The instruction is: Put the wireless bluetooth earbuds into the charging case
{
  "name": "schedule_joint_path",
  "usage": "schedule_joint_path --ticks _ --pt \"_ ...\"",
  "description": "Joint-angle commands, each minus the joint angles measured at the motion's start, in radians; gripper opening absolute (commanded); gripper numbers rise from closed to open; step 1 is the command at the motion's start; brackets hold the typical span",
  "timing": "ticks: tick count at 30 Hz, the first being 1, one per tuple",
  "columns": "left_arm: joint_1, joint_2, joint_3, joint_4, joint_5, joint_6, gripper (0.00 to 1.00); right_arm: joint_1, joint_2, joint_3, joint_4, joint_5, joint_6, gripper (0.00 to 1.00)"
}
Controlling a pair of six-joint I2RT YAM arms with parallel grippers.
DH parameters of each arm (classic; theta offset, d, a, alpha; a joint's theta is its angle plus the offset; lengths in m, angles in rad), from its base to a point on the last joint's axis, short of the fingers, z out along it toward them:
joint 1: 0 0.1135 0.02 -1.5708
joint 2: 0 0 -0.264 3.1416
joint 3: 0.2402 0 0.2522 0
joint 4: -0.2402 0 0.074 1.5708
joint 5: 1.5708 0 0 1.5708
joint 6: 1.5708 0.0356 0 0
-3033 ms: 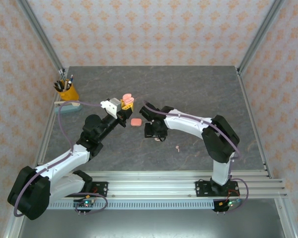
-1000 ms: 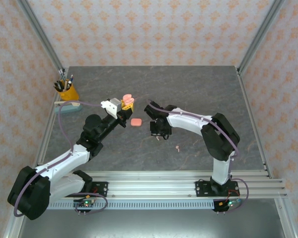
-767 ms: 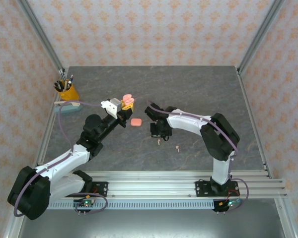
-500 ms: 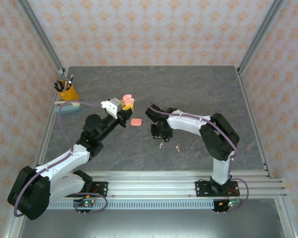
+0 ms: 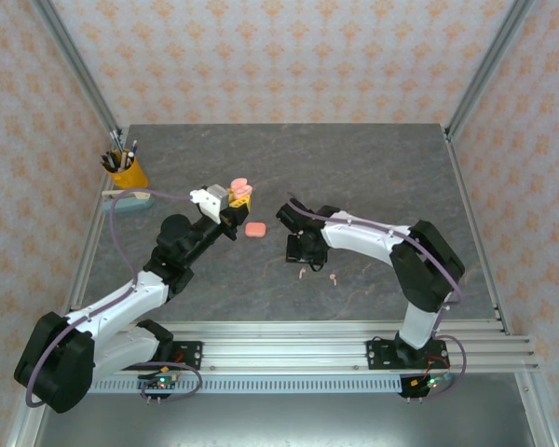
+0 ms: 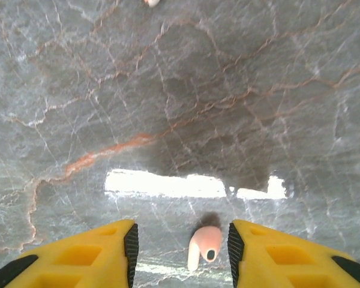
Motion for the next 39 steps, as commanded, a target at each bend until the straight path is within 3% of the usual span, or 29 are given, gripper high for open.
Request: schedule_joint_path --ticks 1,17,30,39 --pt "-0.008 -0.004 0.023 0.014 0.002 -0.013 0.0 0.028 0.003 -0.019 -0.051 0.049 0.058 0.46" --pt "-0.01 -0.008 0.02 0.016 0.001 -0.015 0.0 0.055 0.079 -0.033 -0.033 0.09 0.115 0.41" --pt "-0.013 -0.003 0.019 0.025 -0.003 -0.018 0.0 0.073 0.101 -0.033 -0.03 0.07 0.134 0.21" --pt "-0.016 -0.002 0.022 0.021 -0.002 -0.016 0.0 0.074 0.085 -0.025 -0.027 0.081 0.127 0.14"
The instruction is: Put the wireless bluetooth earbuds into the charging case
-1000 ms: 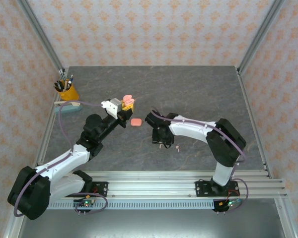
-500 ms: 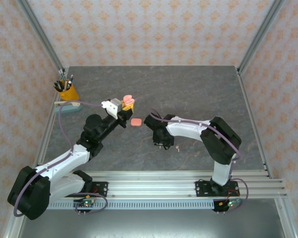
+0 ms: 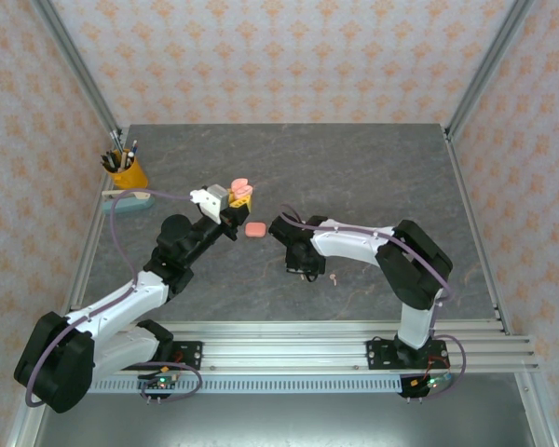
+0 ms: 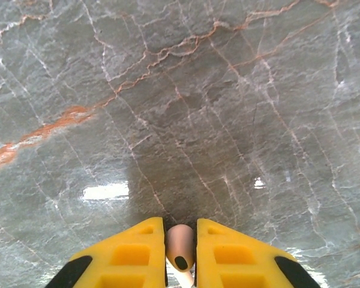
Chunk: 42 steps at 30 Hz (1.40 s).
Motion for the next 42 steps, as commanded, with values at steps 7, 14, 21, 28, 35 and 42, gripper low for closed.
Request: schedule_joint_path --ticks 7,14,21,28,35,42 --pt "-0.011 0.002 0.02 0.019 -0.003 -0.005 0.0 0.012 -0.009 -0.006 0.002 0.032 -0.008 0.11" --pt "-0.01 0.007 0.02 0.017 -0.003 -0.004 0.0 0.009 -0.058 -0.024 0.027 0.073 -0.014 0.11" --pt "-0.011 0.007 0.023 0.012 -0.002 -0.006 0.0 0.002 -0.073 -0.037 0.042 0.089 -0.024 0.11" --pt "-0.014 0.008 0.024 0.008 -0.001 -0.004 0.0 -0.004 -0.078 -0.049 0.052 0.097 -0.03 0.1" --pt "-0.014 0.009 0.028 0.004 -0.001 -0.003 0.0 -0.008 -0.079 -0.057 0.059 0.093 -0.03 0.1" --pt "-0.015 0.013 0.036 -0.001 0.001 0.001 0.0 -0.012 -0.116 -0.054 0.054 0.103 -0.033 0.1"
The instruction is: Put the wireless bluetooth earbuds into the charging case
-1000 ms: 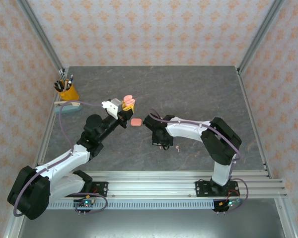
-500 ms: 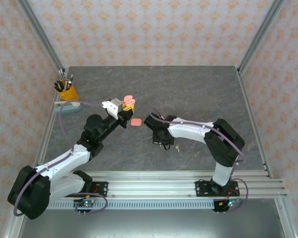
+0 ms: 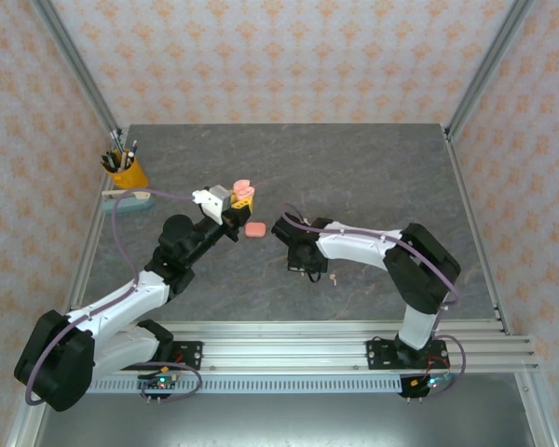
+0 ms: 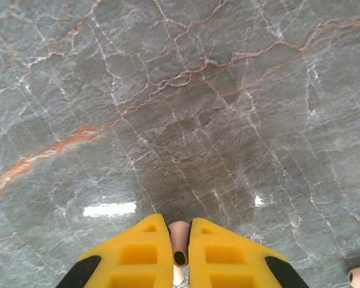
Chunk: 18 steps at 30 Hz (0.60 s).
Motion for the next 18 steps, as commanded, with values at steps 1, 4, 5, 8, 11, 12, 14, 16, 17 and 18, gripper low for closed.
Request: schedule_joint_path --ticks 1,4,5,8,11,12,14,16,17,18 --pt "-0.007 0.006 0.036 0.004 0.003 0.002 0.0 -0.01 -0.061 -0.007 -0.004 0.047 -0.012 0.1" --pt "-0.006 0.009 0.04 0.002 0.004 0.002 0.0 -0.012 -0.089 -0.01 -0.003 0.051 -0.013 0.1" --pt "-0.007 0.008 0.041 0.001 0.005 0.002 0.0 -0.015 -0.099 -0.011 0.0 0.053 -0.013 0.1" --pt "-0.007 0.011 0.043 -0.002 0.005 0.002 0.0 -0.018 -0.127 -0.013 -0.002 0.056 -0.013 0.1" --pt "-0.009 0.014 0.04 -0.004 0.005 0.002 0.0 -0.024 -0.164 -0.012 -0.001 0.056 -0.013 0.1" --pt "-0.009 0.015 0.039 -0.004 0.005 0.002 0.0 -0.026 -0.176 -0.01 -0.002 0.057 -0.014 0.1" --pt "-0.009 0.018 0.038 -0.006 0.007 0.002 0.0 -0.033 -0.206 -0.001 -0.006 0.057 -0.017 0.1" --pt "-0.009 0.022 0.038 -0.006 0.008 0.002 0.0 -0.042 -0.233 0.014 -0.012 0.058 -0.023 0.1" --pt "-0.01 0.025 0.039 -0.005 0.009 0.002 0.0 -0.047 -0.248 0.025 -0.019 0.059 -0.028 0.1" --pt "-0.01 0.027 0.038 -0.005 0.012 0.002 0.0 -0.051 -0.26 0.037 -0.025 0.06 -0.034 0.1"
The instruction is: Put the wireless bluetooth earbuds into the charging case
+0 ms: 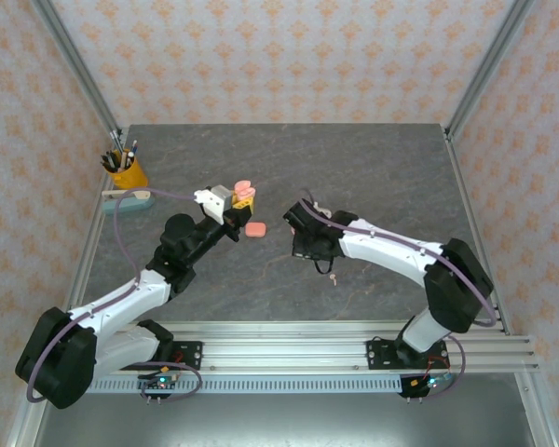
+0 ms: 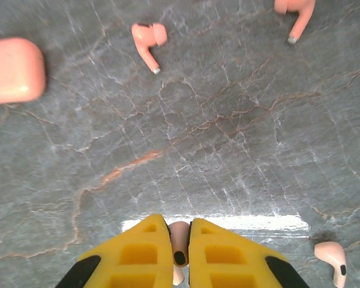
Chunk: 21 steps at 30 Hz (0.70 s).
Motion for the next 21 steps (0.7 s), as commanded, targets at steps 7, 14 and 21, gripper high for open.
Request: schedule_joint_path --ticks 7,14,21 --pt "-0.019 0.03 0.047 -0.002 0.024 0.005 0.0 -0.045 -0.131 0.164 -0.066 0.056 -0.094 0.11" --pt "-0.037 0.074 0.083 -0.005 0.043 0.009 0.0 -0.076 -0.196 0.302 -0.079 0.081 -0.174 0.11" --pt "-0.073 0.144 0.149 -0.012 0.046 0.027 0.0 -0.086 -0.253 0.376 -0.006 0.104 -0.245 0.12"
